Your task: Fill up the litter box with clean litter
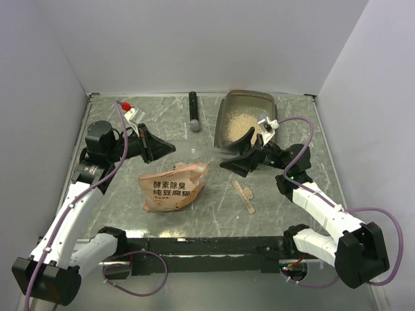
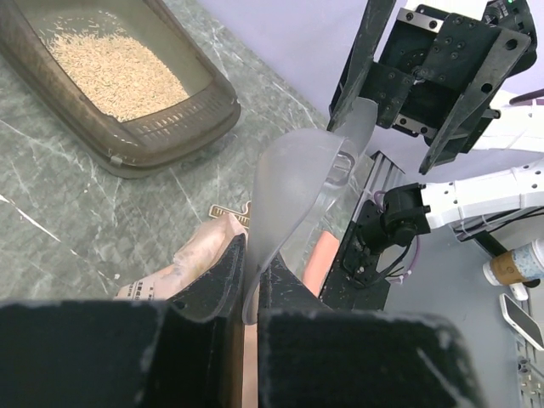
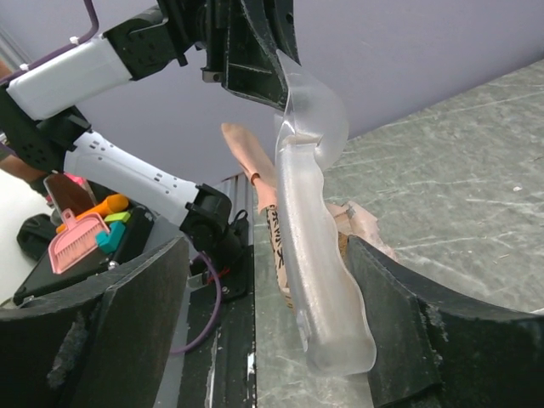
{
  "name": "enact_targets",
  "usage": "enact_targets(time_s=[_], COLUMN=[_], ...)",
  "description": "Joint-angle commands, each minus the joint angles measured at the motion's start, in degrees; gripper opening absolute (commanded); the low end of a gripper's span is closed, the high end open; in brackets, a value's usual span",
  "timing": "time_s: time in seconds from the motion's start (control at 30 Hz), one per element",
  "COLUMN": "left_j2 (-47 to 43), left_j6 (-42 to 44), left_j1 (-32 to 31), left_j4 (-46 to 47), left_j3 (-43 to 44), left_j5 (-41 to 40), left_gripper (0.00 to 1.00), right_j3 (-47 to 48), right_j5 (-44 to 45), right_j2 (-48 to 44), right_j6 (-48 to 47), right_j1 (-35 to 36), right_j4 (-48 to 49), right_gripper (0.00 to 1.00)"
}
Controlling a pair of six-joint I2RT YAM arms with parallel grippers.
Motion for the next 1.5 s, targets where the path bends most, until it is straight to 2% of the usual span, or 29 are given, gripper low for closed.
enact_targets(time_s=[0.0, 0.23, 0.3, 0.47, 0.9, 1.07, 1.17, 1.27, 1.37, 1.47], left_j2=[-0.5, -0.8, -0.9, -1.1, -1.4, -1.2, -1.2, -1.0, -0.6, -0.4], left_j6=[-2.7, -3.2, -3.0, -2.6, -2.8, -3.2, -3.5, -3.7, -4.2, -4.1], left_j1=[0.2, 0.2, 0.1, 0.2, 0.1, 0.1, 0.1, 0.1, 0.1, 0.2], left_j4=[3.0, 2.9, 2.4, 1.3, 0.6, 0.4, 0.1, 0.4, 1.0, 0.7], left_j3=[0.4, 0.2, 0.4, 0.5, -0.8, -0.8, -1.0, -1.0, -1.0, -0.9], left_j5=[-1.7, -1.8, -1.9, -2.0, -2.1, -2.3, -2.7, -3.5, -3.2, -3.1], left_gripper=[0.01, 0.01, 0.01, 0.01, 0.01, 0.01, 0.01, 0.01, 0.01, 0.01], right_j3=[2.7, 3.3, 3.4, 3.6, 4.0, 3.9, 4.1, 4.0, 3.9, 4.1], right_j5=[0.9, 1.7, 1.7, 1.8, 2.1, 2.5, 2.1, 1.7, 1.7, 1.4], right_j2=[0.4, 1.3, 1.5, 1.6, 1.9, 2.0, 2.5, 2.9, 3.0, 3.4], right_j6=[-2.0, -1.7, -1.8, -1.4, -1.8, -2.2, -1.9, -1.4, -1.6, -1.7], right_j1=[1.4, 2.1, 2.2, 2.3, 2.3, 2.3, 2.3, 2.3, 2.3, 2.3], right_j4=[1.9, 2.9, 3.0, 4.3, 4.6, 4.8, 5.5, 6.4, 6.6, 6.5], right_gripper=[0.76, 0.66, 0.6, 0.54, 0.52, 0.57, 0.57, 0.52, 0.42, 0.19])
